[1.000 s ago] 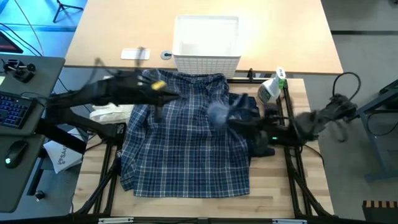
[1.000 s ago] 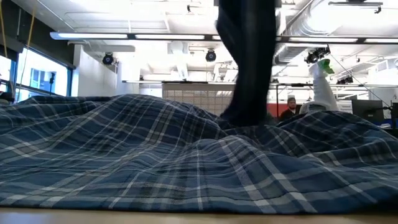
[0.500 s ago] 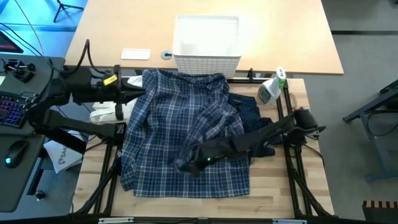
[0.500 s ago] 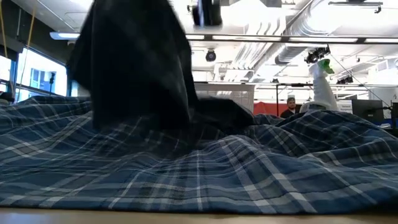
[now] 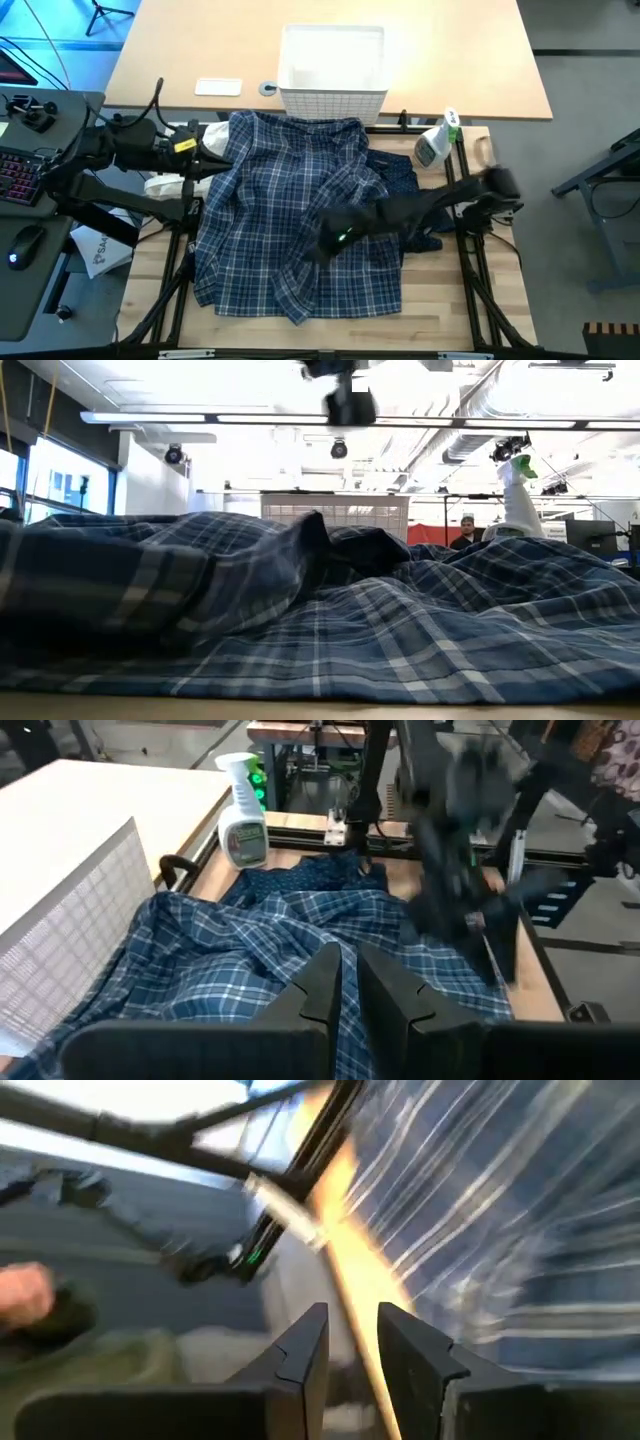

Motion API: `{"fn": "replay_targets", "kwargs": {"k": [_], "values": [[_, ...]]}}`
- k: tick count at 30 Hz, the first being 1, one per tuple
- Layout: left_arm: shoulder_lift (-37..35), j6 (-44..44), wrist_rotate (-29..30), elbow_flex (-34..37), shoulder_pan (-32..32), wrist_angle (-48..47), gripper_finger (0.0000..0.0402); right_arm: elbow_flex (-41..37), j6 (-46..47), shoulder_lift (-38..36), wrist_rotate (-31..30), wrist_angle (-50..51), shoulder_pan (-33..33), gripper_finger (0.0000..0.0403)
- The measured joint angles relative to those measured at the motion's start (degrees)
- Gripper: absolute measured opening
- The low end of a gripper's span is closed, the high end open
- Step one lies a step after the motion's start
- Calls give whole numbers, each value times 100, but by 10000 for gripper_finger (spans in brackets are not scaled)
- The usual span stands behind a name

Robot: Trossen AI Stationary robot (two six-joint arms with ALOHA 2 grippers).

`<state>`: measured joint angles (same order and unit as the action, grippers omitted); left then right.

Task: Fold Laundry from Bin
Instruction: Fold the checkered blue polo

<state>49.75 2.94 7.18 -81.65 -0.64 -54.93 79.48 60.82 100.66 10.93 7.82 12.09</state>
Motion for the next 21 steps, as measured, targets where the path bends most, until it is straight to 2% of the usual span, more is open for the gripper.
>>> {"fn": "replay_targets", "kwargs": {"k": [5,9,11,14,18,21], "values": [[623,-2,59,-4,76,226,26,4,-383,-1612,-1905,2175,-76,74],[1609,-1,-115,1,-77,260,26,6,292,-2604,-3019,3860,-87,71],[2140,61,-254,9,-199,273,30,4,612,-2946,-3268,4577,-86,71],[2915,104,-785,7,-484,681,48,4,924,-3315,-3452,5435,-82,71],[3873,334,-1500,7,-909,1845,93,-7,945,-3436,-3453,6159,-80,71],[4446,586,-1610,-1,-1193,2758,131,-7,888,-3442,-3453,6709,-80,71]]}}
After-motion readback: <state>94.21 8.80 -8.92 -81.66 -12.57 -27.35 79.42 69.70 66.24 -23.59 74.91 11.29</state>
